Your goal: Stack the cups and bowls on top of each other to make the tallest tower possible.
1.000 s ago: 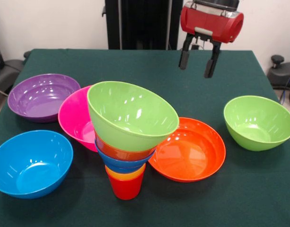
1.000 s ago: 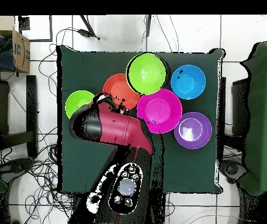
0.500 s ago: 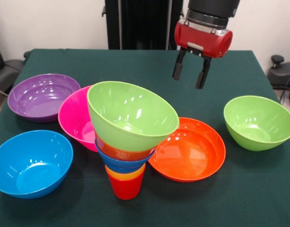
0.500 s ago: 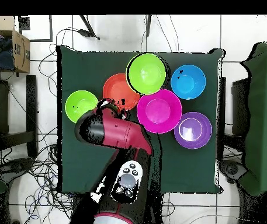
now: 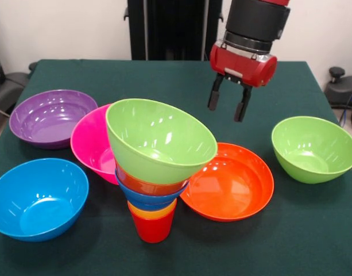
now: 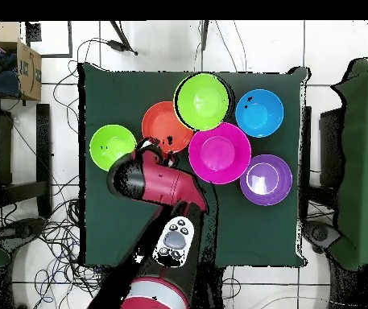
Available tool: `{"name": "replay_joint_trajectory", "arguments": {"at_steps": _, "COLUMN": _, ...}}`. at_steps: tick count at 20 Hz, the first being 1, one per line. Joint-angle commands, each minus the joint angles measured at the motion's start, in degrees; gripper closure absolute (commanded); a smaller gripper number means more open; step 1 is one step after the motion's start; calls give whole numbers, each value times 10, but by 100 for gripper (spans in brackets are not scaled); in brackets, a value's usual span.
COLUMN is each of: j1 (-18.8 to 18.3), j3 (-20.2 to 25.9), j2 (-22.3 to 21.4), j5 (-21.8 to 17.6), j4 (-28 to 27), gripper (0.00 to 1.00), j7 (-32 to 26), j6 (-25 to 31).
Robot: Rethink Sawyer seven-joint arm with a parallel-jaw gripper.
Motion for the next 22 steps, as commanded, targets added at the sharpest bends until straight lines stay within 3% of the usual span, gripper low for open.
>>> {"name": "replay_joint_trajectory", "arguments": {"at_steps": 1, "j1": 15, "j3": 38, "j2": 36, "j5": 27, "j4": 28, "gripper": 0, "j7": 126, "j6": -40}}
{"name": "replay_joint_trajectory", "arguments": {"at_steps": 22, "j1": 27, "j3": 30, "j2": 74, "j5": 79, "j4": 18, "gripper": 0, "j7": 121, "j6": -90}}
